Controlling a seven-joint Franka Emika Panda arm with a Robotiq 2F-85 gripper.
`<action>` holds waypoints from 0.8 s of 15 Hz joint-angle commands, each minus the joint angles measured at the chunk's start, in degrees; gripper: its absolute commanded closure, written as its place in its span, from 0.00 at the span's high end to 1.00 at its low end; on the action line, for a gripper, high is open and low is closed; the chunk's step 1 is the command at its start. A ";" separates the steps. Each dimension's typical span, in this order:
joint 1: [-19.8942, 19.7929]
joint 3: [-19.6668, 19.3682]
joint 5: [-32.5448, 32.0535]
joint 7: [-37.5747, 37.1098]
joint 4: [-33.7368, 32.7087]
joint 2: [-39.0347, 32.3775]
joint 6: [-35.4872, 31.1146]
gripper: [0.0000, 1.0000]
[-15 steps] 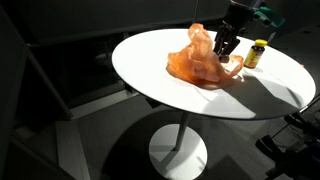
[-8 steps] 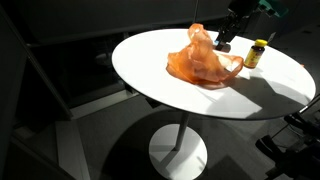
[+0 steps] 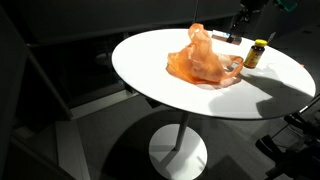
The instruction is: Remove the white bottle from the plastic bag and put it on the table.
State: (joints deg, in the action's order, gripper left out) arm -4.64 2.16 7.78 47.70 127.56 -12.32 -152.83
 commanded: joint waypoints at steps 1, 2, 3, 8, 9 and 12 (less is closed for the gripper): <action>-0.56 -1.42 -3.93 -3.64 -0.99 -1.16 0.46 0.25; -0.57 -1.78 -4.80 -4.25 -0.88 -1.51 0.50 0.25; -0.61 -2.00 -5.48 -4.62 -0.78 -1.93 0.61 0.25; -0.91 -2.38 -8.22 -5.96 -0.25 -3.67 1.27 0.25; -0.80 -2.55 -9.02 -6.33 -0.07 -3.89 1.49 0.25; -0.52 -2.80 -11.41 -7.75 0.19 -4.83 3.39 0.25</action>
State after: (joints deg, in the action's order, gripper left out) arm -4.87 -0.57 -0.69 42.38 127.80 -16.98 -151.79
